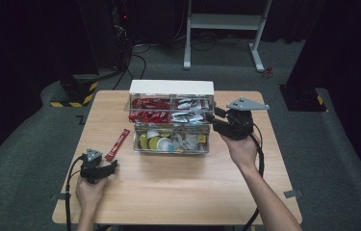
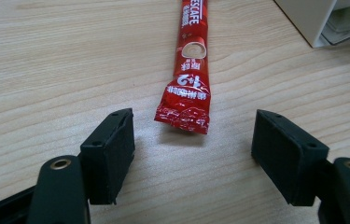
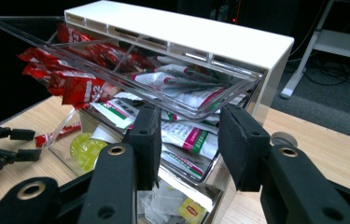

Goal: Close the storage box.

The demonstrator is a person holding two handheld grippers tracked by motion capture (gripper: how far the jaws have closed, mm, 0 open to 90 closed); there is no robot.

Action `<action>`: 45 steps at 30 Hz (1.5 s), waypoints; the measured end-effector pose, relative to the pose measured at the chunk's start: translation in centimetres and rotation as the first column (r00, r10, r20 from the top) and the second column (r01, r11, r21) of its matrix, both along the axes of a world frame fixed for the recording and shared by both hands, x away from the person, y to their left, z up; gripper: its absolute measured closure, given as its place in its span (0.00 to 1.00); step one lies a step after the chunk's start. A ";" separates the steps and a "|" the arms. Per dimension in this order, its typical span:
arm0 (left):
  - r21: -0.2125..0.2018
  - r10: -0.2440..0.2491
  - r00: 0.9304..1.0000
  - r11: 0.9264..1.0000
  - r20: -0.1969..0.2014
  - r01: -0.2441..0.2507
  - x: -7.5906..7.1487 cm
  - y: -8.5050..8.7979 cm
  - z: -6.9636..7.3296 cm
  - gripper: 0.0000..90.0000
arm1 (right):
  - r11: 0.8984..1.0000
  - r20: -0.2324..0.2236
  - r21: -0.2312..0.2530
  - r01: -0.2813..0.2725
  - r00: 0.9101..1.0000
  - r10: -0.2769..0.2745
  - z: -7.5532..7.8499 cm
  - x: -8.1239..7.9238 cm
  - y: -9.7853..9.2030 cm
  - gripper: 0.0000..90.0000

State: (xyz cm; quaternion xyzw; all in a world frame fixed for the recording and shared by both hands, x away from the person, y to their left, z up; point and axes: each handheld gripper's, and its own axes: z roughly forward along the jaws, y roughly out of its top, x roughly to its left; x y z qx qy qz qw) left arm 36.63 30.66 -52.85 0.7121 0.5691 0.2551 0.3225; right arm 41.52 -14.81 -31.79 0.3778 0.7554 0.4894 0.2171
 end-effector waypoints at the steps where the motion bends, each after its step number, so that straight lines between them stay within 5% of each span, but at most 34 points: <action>1: 0.000 0.000 1.000 1.000 0.000 0.000 0.0 0.0 0.0 0.34 | 1.000 -0.001 -0.002 0.000 1.000 0.000 -0.1 0.0 0.0 0.66; 13: -0.001 0.005 1.000 1.000 0.002 -0.005 0.0 0.0 0.0 0.34 | 0.998 -0.015 -0.069 0.009 1.000 -0.010 -1.3 -0.2 -0.3 0.65; 20: 0.000 0.004 1.000 1.000 0.002 -0.004 0.0 0.0 0.0 0.34 | 0.997 -0.020 -0.064 0.044 0.999 -0.045 -1.5 -0.1 -1.9 0.65; 27: -0.002 0.006 1.000 1.000 0.002 -0.006 0.0 0.0 0.0 0.34 | 0.996 0.021 0.002 0.089 0.996 -0.089 -0.1 -0.4 -3.7 0.65; 38: -0.002 0.007 1.000 1.000 -0.002 -0.007 -0.1 0.1 0.0 0.34 | 0.999 0.019 -0.027 0.032 0.999 -0.032 0.1 0.3 -1.2 0.64; 45: -0.001 0.006 1.000 1.000 -0.002 -0.006 -0.1 0.1 0.0 0.34 | 1.000 0.011 -0.015 0.024 1.000 -0.024 -0.4 0.2 -1.5 0.66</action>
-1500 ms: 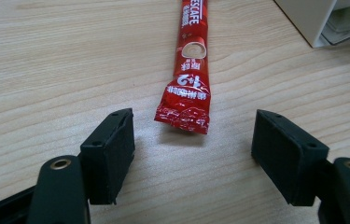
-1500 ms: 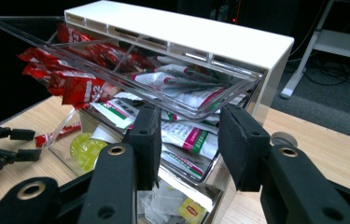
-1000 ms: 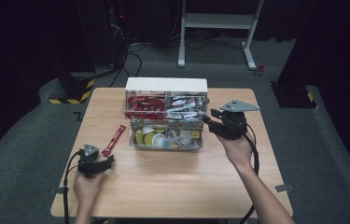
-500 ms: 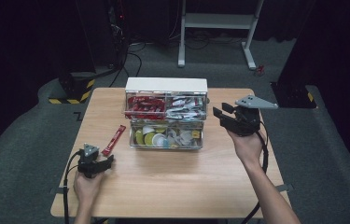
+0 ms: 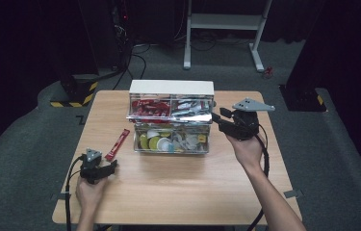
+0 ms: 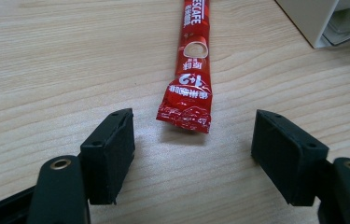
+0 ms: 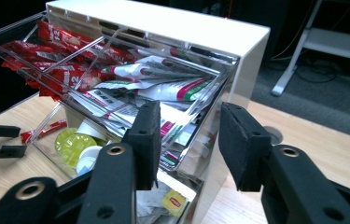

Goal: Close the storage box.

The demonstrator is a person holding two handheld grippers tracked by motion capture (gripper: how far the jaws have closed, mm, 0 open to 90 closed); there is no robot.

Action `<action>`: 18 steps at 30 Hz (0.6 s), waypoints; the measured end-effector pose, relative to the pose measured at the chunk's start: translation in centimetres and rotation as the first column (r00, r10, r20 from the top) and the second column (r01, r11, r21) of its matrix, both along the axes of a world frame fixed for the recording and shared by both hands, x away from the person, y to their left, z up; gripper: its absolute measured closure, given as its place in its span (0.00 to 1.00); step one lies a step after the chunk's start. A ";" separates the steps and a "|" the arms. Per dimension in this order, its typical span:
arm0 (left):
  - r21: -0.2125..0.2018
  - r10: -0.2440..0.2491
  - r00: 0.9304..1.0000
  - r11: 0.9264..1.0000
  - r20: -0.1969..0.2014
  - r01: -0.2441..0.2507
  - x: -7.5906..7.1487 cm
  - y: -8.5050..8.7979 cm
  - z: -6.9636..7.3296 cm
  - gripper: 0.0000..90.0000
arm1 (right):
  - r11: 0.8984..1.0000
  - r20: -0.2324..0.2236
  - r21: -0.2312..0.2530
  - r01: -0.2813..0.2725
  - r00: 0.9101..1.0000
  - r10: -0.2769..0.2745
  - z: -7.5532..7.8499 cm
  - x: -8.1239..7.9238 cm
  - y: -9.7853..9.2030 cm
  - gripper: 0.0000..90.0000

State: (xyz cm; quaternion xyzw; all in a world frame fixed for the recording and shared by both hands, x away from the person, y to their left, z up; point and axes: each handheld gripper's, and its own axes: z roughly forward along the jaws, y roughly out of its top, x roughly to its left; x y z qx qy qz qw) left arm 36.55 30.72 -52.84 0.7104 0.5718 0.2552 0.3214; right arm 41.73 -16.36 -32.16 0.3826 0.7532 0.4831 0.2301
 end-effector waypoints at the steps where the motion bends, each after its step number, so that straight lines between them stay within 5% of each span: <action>1: 0.000 0.000 1.000 1.000 0.000 0.000 0.0 0.0 0.0 0.34 | 1.000 0.002 -0.001 0.003 1.000 -0.003 0.1 -0.2 -0.1 0.66; 12: 0.000 0.001 1.000 1.000 0.003 -0.001 0.1 -0.1 0.0 0.34 | 0.997 0.016 0.070 0.031 0.999 -0.032 -0.7 -0.9 -3.0 0.61; 18: 0.000 0.000 1.000 1.000 0.003 0.000 0.1 -0.1 0.0 0.34 | 0.996 0.003 0.062 0.065 0.998 -0.066 -1.8 -0.9 -4.4 0.60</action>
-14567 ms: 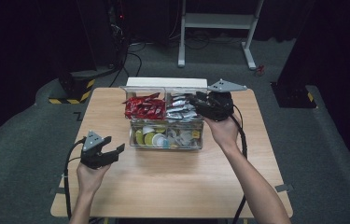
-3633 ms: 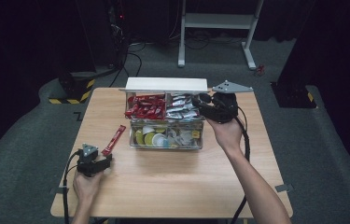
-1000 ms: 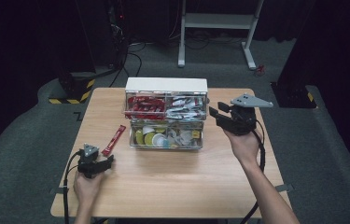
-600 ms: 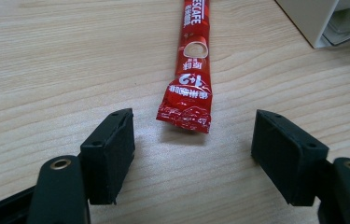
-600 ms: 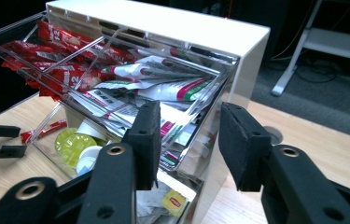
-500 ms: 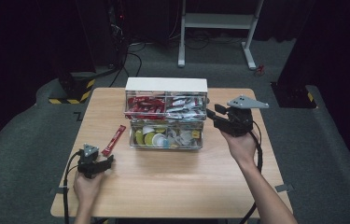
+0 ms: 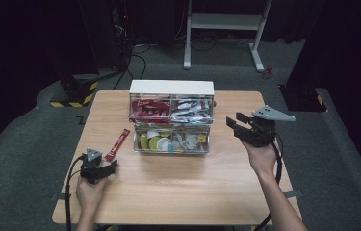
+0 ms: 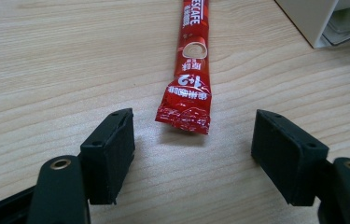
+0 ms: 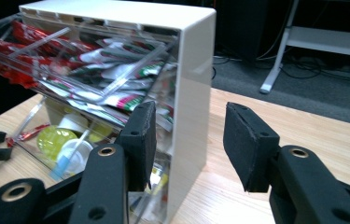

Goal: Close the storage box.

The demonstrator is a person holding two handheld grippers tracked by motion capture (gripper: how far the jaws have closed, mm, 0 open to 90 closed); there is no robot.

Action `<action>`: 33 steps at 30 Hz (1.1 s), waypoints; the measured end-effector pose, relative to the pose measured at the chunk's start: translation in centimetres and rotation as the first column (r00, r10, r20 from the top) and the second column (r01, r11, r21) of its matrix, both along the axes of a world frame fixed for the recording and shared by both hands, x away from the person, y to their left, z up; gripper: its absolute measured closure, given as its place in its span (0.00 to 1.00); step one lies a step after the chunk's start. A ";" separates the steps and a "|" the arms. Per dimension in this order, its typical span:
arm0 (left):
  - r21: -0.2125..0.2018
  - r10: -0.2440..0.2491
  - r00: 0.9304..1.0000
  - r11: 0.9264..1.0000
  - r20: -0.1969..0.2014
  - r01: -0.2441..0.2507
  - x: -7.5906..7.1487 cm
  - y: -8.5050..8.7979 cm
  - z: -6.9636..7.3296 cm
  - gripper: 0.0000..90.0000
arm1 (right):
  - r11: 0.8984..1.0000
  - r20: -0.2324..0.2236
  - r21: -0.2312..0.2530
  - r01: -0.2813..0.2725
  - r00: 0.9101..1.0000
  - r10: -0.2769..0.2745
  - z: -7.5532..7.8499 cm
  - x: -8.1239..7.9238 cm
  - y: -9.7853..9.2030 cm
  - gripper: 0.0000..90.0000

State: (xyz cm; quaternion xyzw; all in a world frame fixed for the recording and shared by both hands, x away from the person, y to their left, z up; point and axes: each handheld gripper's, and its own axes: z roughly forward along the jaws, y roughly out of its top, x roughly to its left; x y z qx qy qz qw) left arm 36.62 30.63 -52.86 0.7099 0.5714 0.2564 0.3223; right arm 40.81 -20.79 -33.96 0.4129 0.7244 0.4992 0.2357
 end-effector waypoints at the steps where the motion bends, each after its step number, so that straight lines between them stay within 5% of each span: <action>1: 0.000 0.000 1.000 1.000 0.000 0.000 0.0 0.0 0.0 0.34 | 1.000 0.001 0.001 0.001 1.000 -0.001 -0.1 -0.1 -0.2 0.59; 17: 0.000 0.000 1.000 1.000 0.000 0.000 0.0 0.0 0.0 0.34 | 0.997 -0.043 0.052 0.050 0.998 -0.048 -3.6 -0.9 -3.5 0.55; 33: 0.000 0.000 1.000 1.000 0.000 0.000 0.0 0.0 0.0 0.34 | 0.994 -0.106 0.034 0.099 0.990 -0.095 -8.8 -2.2 -5.6 0.52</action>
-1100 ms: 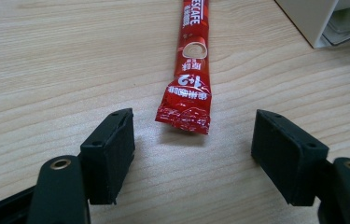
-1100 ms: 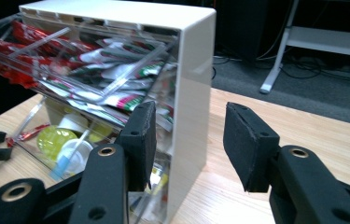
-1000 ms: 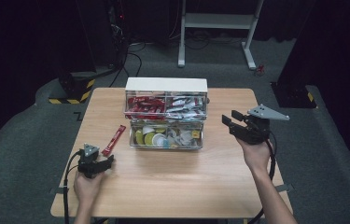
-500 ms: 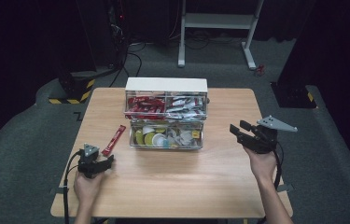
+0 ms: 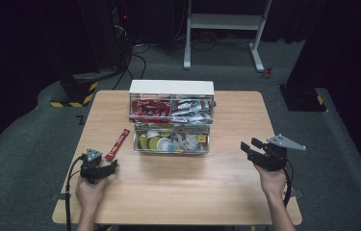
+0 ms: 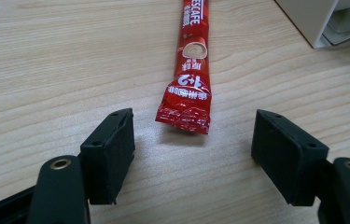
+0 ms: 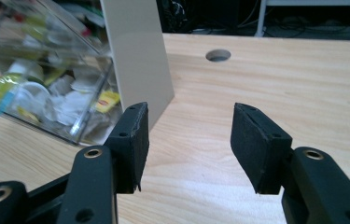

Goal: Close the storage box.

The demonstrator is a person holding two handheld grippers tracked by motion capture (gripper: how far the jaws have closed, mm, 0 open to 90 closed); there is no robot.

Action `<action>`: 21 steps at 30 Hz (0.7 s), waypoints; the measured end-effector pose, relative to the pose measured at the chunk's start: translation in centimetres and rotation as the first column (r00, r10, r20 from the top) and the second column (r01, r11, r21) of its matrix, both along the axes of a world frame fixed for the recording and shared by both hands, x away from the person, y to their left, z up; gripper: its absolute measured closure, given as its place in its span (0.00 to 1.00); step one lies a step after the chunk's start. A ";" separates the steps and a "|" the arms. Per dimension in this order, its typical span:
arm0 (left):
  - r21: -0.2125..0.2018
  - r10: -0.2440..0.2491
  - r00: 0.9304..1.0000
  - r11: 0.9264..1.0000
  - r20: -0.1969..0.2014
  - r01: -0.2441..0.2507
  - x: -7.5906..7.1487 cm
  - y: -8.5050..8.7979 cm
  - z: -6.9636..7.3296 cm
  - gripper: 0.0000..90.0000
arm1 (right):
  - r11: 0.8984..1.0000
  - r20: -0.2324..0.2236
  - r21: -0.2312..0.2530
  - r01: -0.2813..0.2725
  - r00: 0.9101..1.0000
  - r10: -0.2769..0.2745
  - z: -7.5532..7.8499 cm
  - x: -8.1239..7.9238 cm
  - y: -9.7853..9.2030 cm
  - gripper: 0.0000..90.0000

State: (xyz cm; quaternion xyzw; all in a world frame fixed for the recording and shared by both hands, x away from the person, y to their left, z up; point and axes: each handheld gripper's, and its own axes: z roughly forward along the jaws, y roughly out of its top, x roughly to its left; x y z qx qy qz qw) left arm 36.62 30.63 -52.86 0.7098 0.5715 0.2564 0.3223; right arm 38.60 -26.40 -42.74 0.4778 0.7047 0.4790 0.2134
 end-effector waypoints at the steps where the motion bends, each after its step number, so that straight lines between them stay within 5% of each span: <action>1: 0.000 0.000 1.000 1.000 0.000 0.000 0.0 0.0 0.0 0.34 | 1.000 -0.004 -0.001 0.003 1.000 -0.003 -0.3 0.0 0.0 0.52; 21: 0.000 0.000 1.000 1.000 0.000 0.000 0.0 0.0 0.0 0.34 | 0.995 -0.071 -0.069 0.073 0.994 -0.078 -5.0 1.4 0.7 0.49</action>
